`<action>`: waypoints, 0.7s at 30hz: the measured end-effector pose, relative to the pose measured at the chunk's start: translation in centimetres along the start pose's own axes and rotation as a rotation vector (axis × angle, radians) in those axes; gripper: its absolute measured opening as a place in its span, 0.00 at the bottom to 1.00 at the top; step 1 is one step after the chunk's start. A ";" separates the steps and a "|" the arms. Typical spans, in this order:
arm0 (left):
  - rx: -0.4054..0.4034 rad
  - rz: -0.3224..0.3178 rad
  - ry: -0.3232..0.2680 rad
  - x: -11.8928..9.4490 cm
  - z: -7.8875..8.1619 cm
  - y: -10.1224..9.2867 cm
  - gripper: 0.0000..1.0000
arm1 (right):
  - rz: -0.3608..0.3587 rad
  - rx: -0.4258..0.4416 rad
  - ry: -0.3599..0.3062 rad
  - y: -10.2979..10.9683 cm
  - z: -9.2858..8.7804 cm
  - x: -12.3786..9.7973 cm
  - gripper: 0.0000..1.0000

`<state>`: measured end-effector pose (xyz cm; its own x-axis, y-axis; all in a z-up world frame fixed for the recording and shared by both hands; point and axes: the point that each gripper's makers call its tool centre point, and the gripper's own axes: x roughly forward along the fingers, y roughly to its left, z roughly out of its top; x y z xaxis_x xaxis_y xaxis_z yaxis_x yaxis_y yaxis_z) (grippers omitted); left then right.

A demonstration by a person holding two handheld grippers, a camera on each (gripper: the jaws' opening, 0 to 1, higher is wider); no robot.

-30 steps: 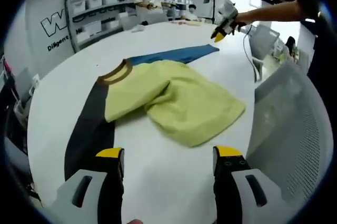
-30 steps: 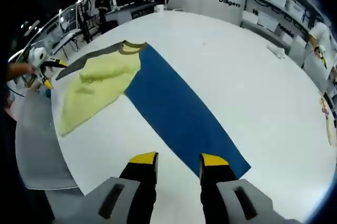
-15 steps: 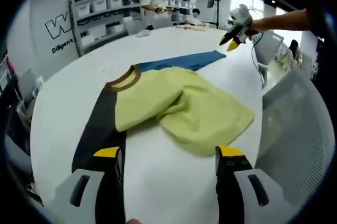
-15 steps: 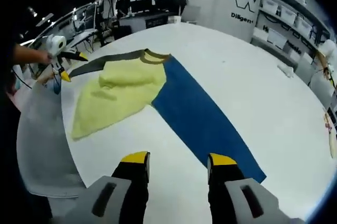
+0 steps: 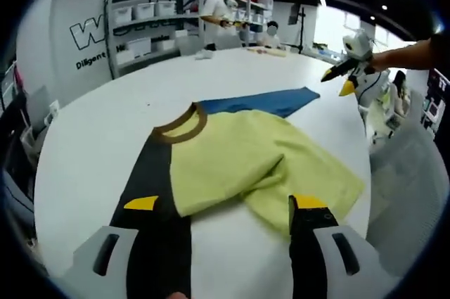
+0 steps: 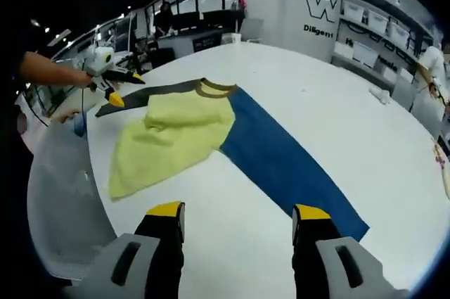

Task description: Fold the garment on the visible template until the final outline fits inside the template.

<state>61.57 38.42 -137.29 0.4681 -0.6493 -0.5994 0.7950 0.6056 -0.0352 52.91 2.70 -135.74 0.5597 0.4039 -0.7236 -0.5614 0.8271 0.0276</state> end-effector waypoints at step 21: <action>-0.117 -0.016 -0.017 7.4 2.4 4.0 0.71 | -0.011 0.121 0.054 3.2 -4.4 -0.6 0.63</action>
<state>69.11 34.92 -139.96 0.4631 -0.6663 -0.5844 0.7522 0.6442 -0.1386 48.10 3.36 -138.22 0.5301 0.3757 -0.7601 -0.4757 0.8739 0.1002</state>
